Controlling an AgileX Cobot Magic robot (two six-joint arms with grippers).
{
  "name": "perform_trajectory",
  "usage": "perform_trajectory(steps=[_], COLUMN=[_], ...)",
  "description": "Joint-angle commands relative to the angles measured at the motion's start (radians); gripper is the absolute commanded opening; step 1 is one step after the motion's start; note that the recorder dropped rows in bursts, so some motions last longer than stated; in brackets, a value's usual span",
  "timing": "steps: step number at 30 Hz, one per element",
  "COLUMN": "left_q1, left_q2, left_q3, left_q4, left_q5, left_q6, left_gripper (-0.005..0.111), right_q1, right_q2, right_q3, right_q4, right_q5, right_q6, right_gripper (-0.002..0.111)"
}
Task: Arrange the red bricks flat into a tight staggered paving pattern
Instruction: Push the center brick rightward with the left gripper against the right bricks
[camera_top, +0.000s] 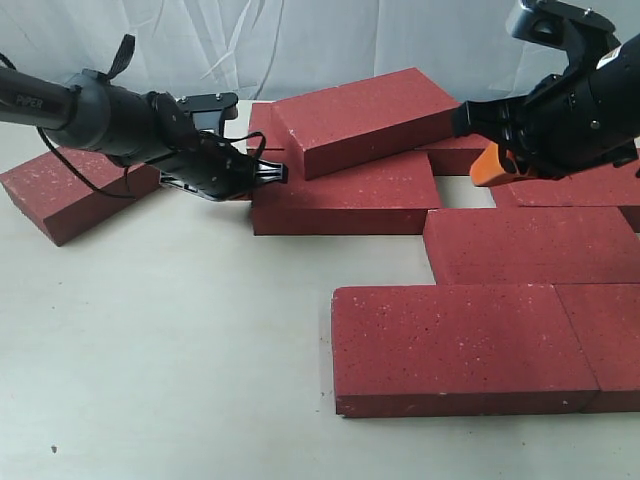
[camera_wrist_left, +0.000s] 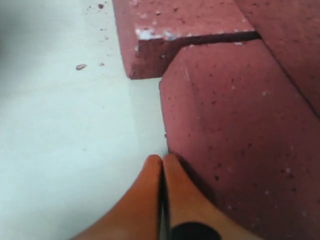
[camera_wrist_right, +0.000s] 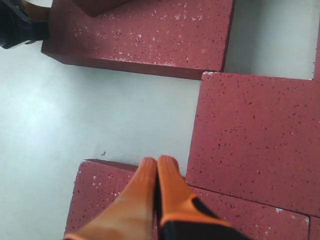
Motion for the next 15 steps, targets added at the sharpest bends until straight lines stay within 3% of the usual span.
perform_trajectory(steps=[1, 15], left_q1=[-0.033, -0.100], left_q2=[-0.004, -0.004], left_q3=[-0.004, -0.005], left_q4=[-0.016, -0.023], left_q5=[-0.043, -0.123], left_q6=[0.000, 0.000], left_gripper=[0.000, 0.000], right_q1=[-0.002, -0.002], right_q2=[0.000, 0.000], right_q3=[-0.004, -0.004], right_q4=[0.003, 0.003], right_q5=[-0.011, -0.011], right_q6=[-0.004, -0.004], right_gripper=[-0.001, -0.001])
